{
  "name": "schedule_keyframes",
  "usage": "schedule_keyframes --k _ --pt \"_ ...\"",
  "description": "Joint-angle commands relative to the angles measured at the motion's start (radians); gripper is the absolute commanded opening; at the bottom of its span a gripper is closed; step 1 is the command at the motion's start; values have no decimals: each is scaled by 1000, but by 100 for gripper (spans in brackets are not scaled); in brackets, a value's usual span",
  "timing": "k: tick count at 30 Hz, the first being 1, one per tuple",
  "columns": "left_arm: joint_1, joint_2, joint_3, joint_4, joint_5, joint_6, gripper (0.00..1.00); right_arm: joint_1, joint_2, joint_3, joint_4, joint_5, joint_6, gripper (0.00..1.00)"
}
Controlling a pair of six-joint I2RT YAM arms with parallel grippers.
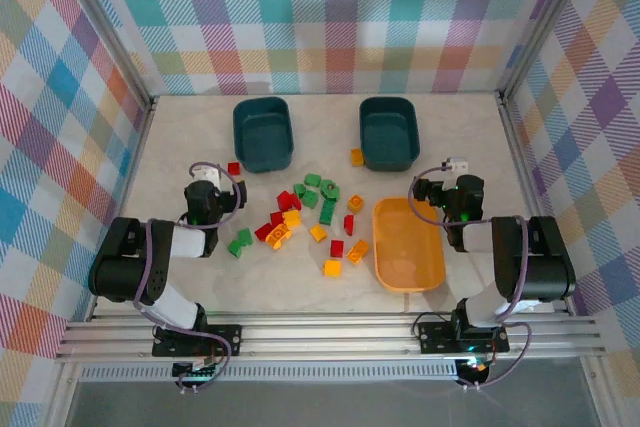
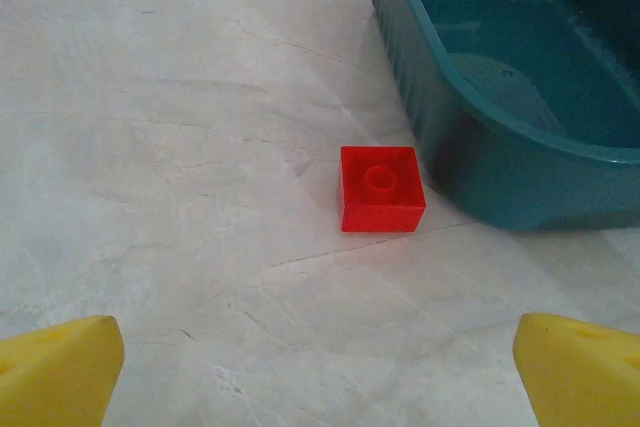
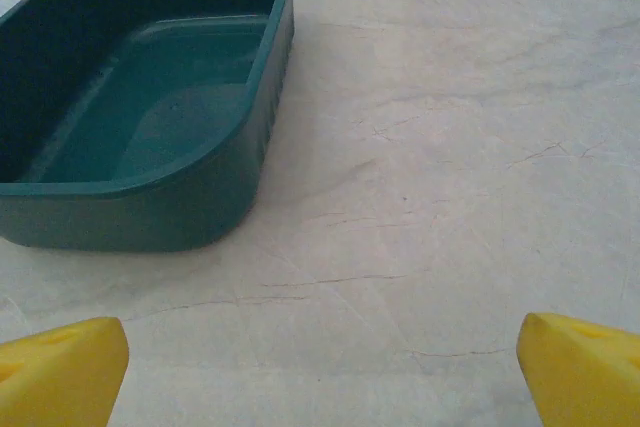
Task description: Sort the legos into containers by color
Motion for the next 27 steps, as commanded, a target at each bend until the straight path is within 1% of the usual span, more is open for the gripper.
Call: schedule_keyframes --k 1,23,24,25,26,27 --pt "4 -4 16 -3 9 6 100 -5 -13 10 5 -20 0 100" --pt "4 -7 12 1 10 5 100 -5 -15 9 6 -21 0 100" --pt "4 -18 18 -15 24 13 100 -3 -16 5 13 -16 -1 100" --pt "4 -48 44 -80 44 21 100 11 -26 7 7 16 -7 100" --pt "1 -93 88 -182 54 29 100 29 -67 20 -42 38 -24 100" --pt "0 -128 131 -288 53 30 100 46 -111 51 -141 51 -38 100"
